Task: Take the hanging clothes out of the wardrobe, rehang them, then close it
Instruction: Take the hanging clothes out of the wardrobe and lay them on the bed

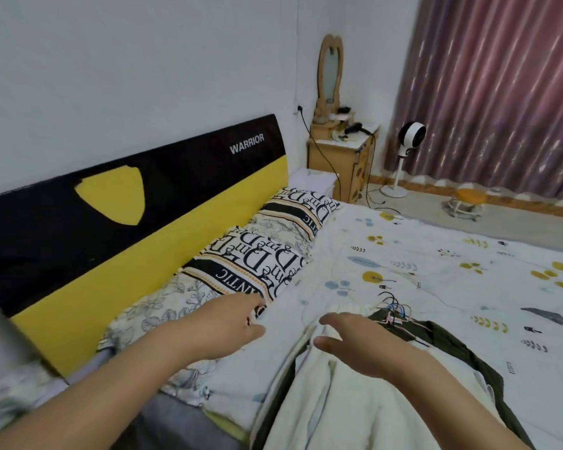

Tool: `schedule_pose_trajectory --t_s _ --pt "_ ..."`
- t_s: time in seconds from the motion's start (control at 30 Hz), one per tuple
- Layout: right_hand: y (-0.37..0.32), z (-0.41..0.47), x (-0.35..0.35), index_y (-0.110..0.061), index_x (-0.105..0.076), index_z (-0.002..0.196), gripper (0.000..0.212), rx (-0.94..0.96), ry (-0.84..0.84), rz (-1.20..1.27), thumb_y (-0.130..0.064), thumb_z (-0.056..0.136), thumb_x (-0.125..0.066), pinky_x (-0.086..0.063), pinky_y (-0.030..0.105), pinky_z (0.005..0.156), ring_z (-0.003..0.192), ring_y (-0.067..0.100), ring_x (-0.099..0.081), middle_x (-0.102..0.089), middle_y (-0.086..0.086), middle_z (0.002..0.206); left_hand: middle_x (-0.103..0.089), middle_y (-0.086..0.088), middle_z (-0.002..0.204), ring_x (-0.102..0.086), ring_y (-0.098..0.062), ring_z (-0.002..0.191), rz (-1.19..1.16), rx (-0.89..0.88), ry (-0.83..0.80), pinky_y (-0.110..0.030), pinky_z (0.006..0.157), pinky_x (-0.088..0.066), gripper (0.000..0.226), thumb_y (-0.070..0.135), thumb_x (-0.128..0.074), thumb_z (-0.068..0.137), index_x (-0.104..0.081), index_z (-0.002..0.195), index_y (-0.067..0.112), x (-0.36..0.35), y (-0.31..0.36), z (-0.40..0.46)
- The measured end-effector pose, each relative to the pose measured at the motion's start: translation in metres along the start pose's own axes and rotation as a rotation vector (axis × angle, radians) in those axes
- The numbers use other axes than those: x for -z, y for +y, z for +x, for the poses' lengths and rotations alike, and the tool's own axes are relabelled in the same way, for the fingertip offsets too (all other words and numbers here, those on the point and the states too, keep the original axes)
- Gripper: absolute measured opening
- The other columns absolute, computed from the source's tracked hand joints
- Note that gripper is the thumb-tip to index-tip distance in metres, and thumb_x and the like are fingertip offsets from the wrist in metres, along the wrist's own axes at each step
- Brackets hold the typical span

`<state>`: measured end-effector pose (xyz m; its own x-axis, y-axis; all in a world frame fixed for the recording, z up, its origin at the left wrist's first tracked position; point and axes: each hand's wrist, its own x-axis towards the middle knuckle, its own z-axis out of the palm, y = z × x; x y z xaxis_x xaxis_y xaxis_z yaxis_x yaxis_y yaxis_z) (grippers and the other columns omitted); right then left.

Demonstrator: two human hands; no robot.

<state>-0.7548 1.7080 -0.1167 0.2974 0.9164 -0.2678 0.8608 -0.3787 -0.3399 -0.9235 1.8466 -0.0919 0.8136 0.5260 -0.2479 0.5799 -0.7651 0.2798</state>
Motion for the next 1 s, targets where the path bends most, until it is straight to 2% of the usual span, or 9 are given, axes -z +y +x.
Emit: schedule_pose_trajectory --t_s 0.2,0.37,0.53,0.67,0.83,1.0 --pt "-0.077 -0.016 0.022 -0.020 -0.032 0.143 0.056 0.232 -0.030 -0.175 -0.043 0.094 -0.048 -0.035 0.034 0.104 0.130 0.022 -0.040 -0.041 0.004 0.144 -0.033 0.004 0.148 -0.036 -0.013 0.133 0.050 0.144 0.092 -0.025 0.107 -0.030 0.054 0.043 -0.043 0.095 -0.026 0.144 0.026 0.031 -0.019 -0.091" --pt "-0.120 -0.031 0.026 -0.022 -0.027 0.146 0.065 0.454 -0.059 -0.265 -0.041 0.091 -0.056 -0.035 0.034 0.106 0.132 0.021 -0.038 -0.037 0.002 0.146 -0.034 0.005 0.147 -0.038 -0.015 0.130 0.052 0.343 0.184 -0.026 0.103 -0.031 0.055 0.044 -0.043 0.095 -0.025 0.144 0.027 0.035 -0.015 -0.160" --pt "-0.160 -0.052 0.016 -0.023 -0.022 0.147 0.070 0.656 -0.091 -0.317 -0.041 0.089 -0.057 -0.034 0.037 0.109 0.134 0.023 -0.035 -0.033 0.002 0.149 -0.040 0.002 0.143 -0.044 -0.016 0.124 0.014 0.532 0.249 -0.026 0.101 -0.035 0.054 0.041 -0.046 0.094 -0.028 0.143 0.027 0.018 -0.005 -0.228" --pt "-0.197 -0.075 -0.001 -0.024 -0.020 0.147 0.072 0.829 -0.097 -0.336 -0.038 0.089 -0.059 -0.031 0.036 0.109 0.135 0.024 -0.032 -0.028 0.002 0.151 -0.038 0.004 0.145 -0.041 -0.015 0.128 -0.077 0.716 0.287 -0.030 0.107 -0.033 0.054 0.041 -0.049 0.093 -0.030 0.142 0.029 -0.004 0.004 -0.289" --pt "-0.257 -0.111 -0.033 -0.024 -0.025 0.145 0.066 1.052 -0.112 -0.377 -0.038 0.089 -0.057 -0.036 0.036 0.104 0.129 0.025 -0.038 -0.035 0.004 0.144 -0.038 0.005 0.145 -0.041 -0.014 0.129 -0.125 0.916 0.332 -0.021 0.103 -0.033 0.052 0.039 -0.048 0.093 -0.031 0.141 0.027 -0.026 0.018 -0.373" --pt "-0.323 -0.165 -0.065 -0.023 -0.026 0.145 0.060 1.281 -0.092 -0.348 -0.033 0.092 -0.054 -0.033 0.033 0.106 0.131 0.024 -0.034 -0.033 0.002 0.146 -0.033 0.004 0.146 -0.038 -0.012 0.130 -0.178 1.127 0.354 -0.024 0.107 -0.031 0.056 0.042 -0.045 0.095 -0.024 0.144 0.027 -0.050 0.024 -0.460"
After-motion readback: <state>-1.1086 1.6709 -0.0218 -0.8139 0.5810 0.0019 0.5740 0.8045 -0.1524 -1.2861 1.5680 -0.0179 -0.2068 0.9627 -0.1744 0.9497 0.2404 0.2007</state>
